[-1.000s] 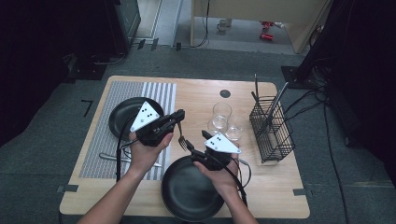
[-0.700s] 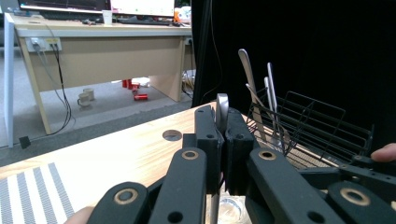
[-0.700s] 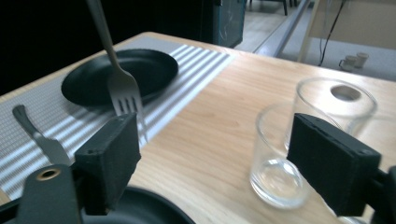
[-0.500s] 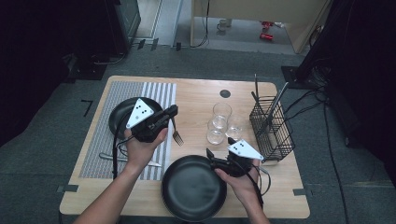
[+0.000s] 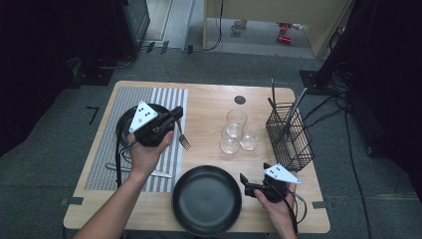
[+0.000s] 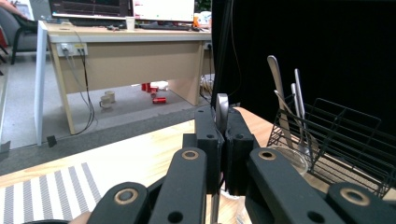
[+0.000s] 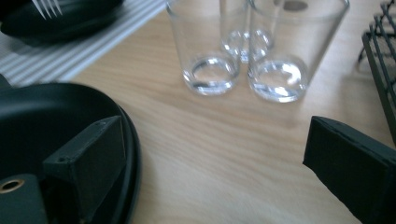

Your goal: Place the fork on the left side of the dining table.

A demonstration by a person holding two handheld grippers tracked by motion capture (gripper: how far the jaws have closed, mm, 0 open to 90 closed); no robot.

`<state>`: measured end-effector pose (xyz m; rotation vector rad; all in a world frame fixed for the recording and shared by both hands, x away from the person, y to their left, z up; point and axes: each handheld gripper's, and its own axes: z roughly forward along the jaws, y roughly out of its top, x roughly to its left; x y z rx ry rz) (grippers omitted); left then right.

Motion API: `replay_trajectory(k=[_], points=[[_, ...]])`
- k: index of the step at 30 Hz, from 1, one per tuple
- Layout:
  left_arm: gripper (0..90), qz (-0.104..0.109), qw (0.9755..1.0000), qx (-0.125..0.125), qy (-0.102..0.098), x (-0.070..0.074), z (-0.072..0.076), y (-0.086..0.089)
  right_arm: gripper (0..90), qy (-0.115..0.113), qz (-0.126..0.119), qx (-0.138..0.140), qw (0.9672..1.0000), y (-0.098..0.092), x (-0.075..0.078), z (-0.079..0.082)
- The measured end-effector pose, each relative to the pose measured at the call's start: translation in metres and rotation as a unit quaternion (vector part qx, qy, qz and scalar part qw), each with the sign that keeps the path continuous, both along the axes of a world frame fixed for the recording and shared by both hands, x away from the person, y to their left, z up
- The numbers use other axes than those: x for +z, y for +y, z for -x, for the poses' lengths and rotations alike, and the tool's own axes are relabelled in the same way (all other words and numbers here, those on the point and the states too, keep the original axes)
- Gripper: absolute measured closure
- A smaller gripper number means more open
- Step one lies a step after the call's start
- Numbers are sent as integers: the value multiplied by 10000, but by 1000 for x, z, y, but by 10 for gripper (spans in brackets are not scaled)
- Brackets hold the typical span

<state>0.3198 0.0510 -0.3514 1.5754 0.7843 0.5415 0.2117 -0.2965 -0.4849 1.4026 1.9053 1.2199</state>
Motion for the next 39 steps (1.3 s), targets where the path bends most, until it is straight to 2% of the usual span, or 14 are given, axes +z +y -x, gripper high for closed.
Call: replay_trajectory(k=[4, 8, 15, 18, 20, 24, 25, 27, 31, 35, 39], points=[[883, 22, 10000, 36, -14, 2, -4, 0, 50, 212, 48, -56, 9997, -9, -12, 2], [883, 58, 9999, 97, -59, 4, -8, 2, 50, 359, 196, -68, 9991, -16, -20, 5], [883, 133, 9996, 253, -88, 7, -18, 9, 54, 629, 295, -119, 9975, -22, -30, 6], [883, 214, 9992, 336, -31, 7, -22, 13, 56, 813, 399, -156, 9958, -23, -35, 3], [883, 217, 9989, 422, -61, 8, -25, 16, 60, 976, 484, -191, 9939, -24, -39, 0], [883, 165, 9986, 502, -80, 9, -31, 18, 65, 1000, 598, -219, 9929, -24, -40, -2], [883, 169, 9983, 554, -103, 10, -33, 19, 64, 985, 764, -170, 9921, -24, -40, -3], [883, 190, 9980, 598, -115, 10, -36, 20, 53, 992, 872, -139, 9911, -23, -41, -3], [883, 246, 9971, 718, -98, 12, -44, 22, 36, 1011, 886, -131, 9908, -24, -41, -3], [883, 312, 9960, 823, -169, 14, -53, 20, 29, 1010, 898, -146, 9907, -24, -41, -4], [883, 317, 9951, 912, -233, 9, -64, 16, 29, 1012, 903, -139, 9907, -24, -41, -4]])
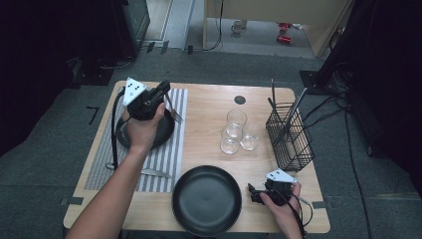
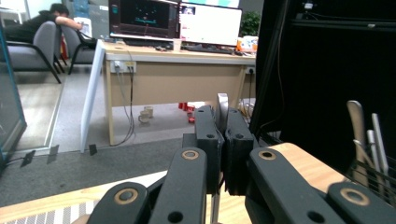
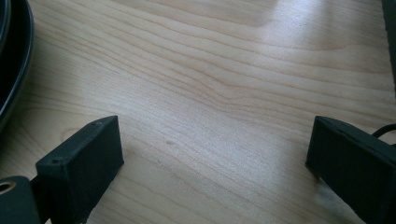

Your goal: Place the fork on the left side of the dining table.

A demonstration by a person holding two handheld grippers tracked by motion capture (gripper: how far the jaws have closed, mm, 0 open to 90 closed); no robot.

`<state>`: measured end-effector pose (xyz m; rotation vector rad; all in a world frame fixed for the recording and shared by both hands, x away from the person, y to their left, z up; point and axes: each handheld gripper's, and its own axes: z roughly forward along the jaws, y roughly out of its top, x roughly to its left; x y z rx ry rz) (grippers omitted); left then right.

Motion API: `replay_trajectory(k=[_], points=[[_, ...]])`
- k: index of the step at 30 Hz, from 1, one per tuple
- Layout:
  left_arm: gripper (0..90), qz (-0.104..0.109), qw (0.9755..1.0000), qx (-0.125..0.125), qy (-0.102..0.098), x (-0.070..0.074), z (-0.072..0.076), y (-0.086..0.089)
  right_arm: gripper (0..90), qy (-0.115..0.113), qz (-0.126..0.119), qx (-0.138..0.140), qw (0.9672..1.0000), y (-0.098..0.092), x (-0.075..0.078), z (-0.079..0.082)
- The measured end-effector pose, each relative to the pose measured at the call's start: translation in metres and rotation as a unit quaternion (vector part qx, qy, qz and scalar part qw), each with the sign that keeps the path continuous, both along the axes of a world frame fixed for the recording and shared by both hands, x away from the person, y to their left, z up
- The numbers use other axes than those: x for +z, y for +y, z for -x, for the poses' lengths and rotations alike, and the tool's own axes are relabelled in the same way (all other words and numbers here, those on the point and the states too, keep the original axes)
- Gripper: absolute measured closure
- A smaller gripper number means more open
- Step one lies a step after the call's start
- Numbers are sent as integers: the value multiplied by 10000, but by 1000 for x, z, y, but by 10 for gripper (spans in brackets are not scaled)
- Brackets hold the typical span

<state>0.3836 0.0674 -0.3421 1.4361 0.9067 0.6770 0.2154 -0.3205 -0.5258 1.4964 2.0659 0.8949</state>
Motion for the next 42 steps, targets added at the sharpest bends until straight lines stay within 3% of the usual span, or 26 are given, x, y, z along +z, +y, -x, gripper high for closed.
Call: replay_trajectory(k=[3, 10, 13, 20, 25, 29, 32, 33, 35, 42], points=[[883, -97, 9999, 66, -23, -6, -8, -3, 29, 0, -1, -7, 10000, 0, 0, 0], [883, -22, 9997, 220, 40, -20, -29, -2, 29, 0, -3, -5, 10000, 0, 0, 0], [883, -106, 9995, 293, 59, -26, -37, -2, 29, 0, -4, -4, 10000, 0, 0, 0], [883, 67, 9987, 403, 299, -38, -58, 3, 29, 0, -3, -4, 10000, 0, 0, 0], [883, 4, 9984, 492, 279, -42, -68, 2, 29, -1, -9, -8, 10000, 0, 0, 0], [883, 75, 9979, 579, 281, -43, -77, 1, 29, 0, -9, -8, 10000, 0, 0, 0], [883, 278, 9973, 611, 308, -44, -86, 2, 29, -1, -8, -7, 10000, 0, 0, 0], [883, 268, 9972, 654, 232, -44, -88, 2, 29, -2, -7, -6, 10000, 0, 0, 0], [882, 202, 9970, 687, 282, -46, -96, 1, 29, 0, -9, -9, 10000, 0, 0, 0], [882, 349, 9952, 835, 381, -61, -118, 4, 29, 4, -13, -8, 10000, 0, 0, 0]])
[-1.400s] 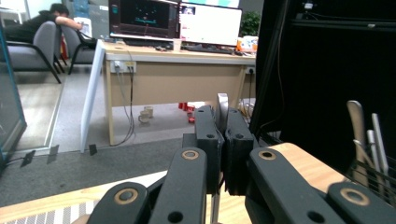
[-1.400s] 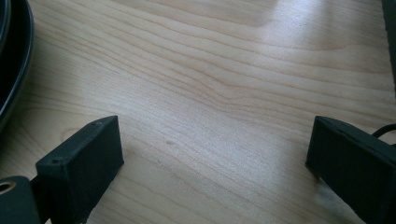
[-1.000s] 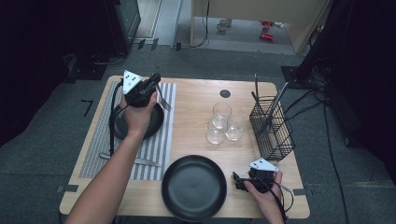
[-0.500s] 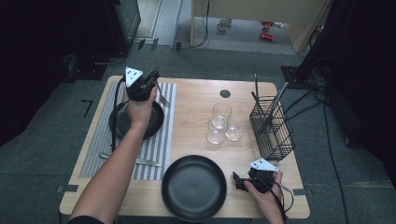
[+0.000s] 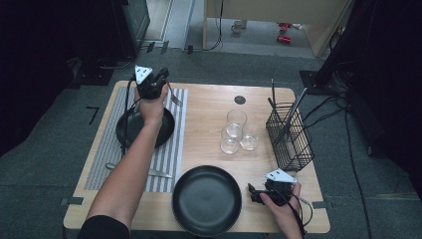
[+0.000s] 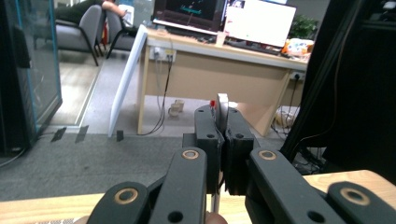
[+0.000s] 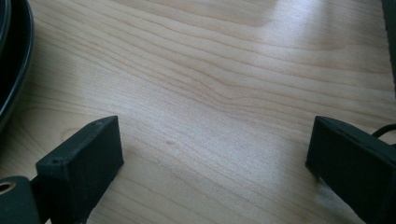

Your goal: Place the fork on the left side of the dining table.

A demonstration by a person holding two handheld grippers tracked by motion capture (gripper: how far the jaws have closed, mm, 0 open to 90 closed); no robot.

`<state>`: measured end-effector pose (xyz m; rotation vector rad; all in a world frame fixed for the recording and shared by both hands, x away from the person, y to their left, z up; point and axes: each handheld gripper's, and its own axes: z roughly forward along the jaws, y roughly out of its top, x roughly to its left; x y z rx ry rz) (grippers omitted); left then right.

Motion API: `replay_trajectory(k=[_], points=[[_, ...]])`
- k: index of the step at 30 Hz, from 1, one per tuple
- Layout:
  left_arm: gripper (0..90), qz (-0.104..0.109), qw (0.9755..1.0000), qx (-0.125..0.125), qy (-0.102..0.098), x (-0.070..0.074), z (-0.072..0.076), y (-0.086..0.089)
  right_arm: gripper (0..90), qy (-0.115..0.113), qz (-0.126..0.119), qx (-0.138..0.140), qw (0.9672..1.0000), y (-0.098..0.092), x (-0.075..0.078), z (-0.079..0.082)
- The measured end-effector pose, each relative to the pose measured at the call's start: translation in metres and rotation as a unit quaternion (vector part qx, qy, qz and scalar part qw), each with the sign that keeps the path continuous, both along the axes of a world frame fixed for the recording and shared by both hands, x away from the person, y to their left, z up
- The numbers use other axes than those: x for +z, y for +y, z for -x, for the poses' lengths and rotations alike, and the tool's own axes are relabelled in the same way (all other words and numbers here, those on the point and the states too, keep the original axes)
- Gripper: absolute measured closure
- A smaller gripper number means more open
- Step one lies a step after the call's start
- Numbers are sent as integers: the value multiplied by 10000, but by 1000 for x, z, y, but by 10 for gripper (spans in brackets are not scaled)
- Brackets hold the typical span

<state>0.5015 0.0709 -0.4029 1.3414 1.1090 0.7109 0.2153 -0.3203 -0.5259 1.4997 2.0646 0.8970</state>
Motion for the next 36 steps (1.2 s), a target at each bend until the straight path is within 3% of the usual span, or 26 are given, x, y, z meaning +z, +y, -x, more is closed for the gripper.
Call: replay_trajectory(k=[4, 6, 9, 11, 20, 24, 27, 36], points=[[882, 283, 9995, 32, 144, -9, -13, 4, 29, -9, 9, 1, 10000, 0, 0, 0], [882, 170, 9997, 47, 154, -12, -18, 4, 29, -8, 8, -5, 10000, 0, 0, 0], [882, 283, 9994, 170, 124, -17, -25, 6, 29, -1, 5, -32, 10000, 0, 0, 0], [882, 559, 9980, 235, 195, -20, -30, 9, 29, -1, 3, -61, 10000, 0, 0, 0], [882, 745, 9962, 356, 267, -35, -41, 20, 29, -6, 5, -94, 10000, -1, 0, 0], [882, 1034, 9933, 483, 196, -39, -46, 25, 29, -16, 14, -131, 9999, -1, 0, 0], [882, 1000, 9934, 532, 184, -43, -49, 27, 29, -8, 6, -147, 9999, -1, 0, 0], [880, 1182, 9910, 564, 273, -60, -56, 39, 29, -6, 5, -159, 9999, -1, 0, 0]])
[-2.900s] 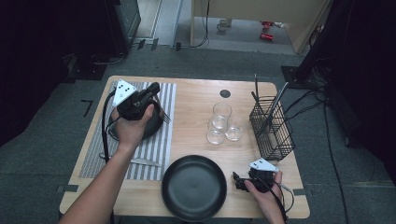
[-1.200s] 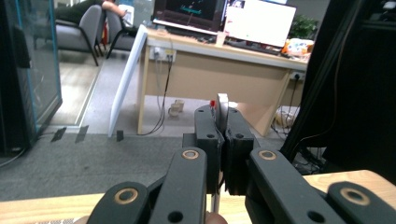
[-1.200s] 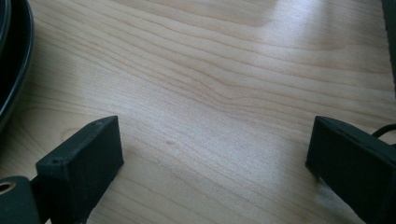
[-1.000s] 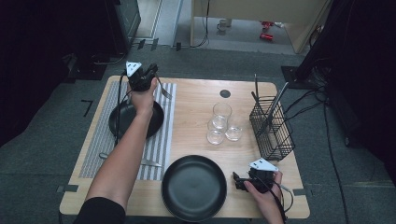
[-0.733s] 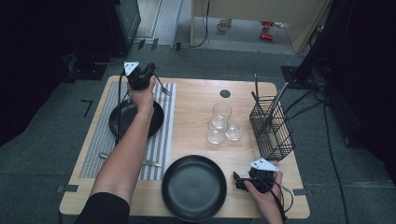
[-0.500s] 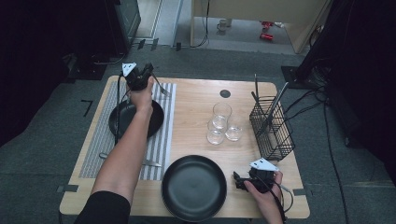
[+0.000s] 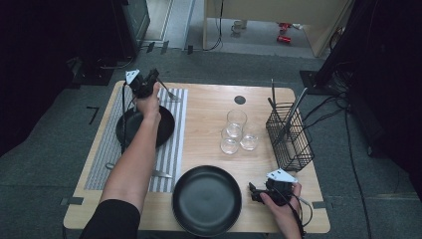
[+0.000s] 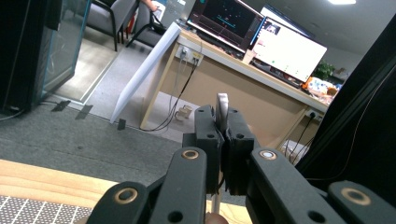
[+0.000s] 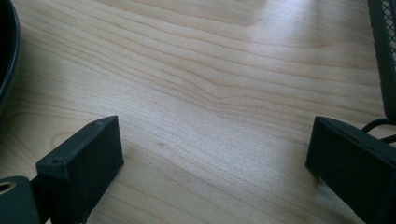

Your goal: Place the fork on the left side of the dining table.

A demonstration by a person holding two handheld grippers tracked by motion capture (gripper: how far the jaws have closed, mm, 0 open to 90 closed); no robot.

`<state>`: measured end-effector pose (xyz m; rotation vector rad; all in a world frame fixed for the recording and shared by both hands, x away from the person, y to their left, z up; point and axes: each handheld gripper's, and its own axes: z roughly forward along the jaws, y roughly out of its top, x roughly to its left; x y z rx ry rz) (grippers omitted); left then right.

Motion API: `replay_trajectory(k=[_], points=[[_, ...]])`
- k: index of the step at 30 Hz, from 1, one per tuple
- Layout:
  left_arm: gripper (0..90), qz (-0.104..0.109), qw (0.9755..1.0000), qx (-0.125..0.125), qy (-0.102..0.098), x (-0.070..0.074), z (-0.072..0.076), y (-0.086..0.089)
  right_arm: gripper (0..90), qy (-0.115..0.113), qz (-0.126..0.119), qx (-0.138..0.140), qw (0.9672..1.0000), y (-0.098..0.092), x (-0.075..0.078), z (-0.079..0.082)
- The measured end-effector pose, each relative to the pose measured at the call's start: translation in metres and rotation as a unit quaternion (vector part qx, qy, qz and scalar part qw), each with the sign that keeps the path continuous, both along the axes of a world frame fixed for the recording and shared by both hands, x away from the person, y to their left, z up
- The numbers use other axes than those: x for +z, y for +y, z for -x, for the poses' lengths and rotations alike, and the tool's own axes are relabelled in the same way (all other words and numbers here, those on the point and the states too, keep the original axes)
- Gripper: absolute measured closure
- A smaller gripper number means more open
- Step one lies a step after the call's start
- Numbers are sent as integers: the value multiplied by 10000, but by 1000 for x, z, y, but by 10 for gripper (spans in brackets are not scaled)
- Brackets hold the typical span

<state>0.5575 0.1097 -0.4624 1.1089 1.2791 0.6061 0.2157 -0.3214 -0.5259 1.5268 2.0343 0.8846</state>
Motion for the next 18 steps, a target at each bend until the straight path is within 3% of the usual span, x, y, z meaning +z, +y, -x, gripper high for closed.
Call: replay_trajectory(k=[5, 10, 14, 18], points=[[867, -65, 9998, 68, 168, -3, -1, 8, 29, 2, 1, -13, 10000, 0, 0, 0], [857, 172, 9989, -33, 435, -11, -2, 26, 29, 1, 1, -13, 10000, 0, 0, 0], [834, 78, 9982, 11, 594, -15, -4, 34, 29, 3, -1, -19, 10000, 0, 0, 0], [823, 127, 9977, 32, 668, -20, -6, 39, 29, 3, 1, -30, 10000, 0, 0, 0]])
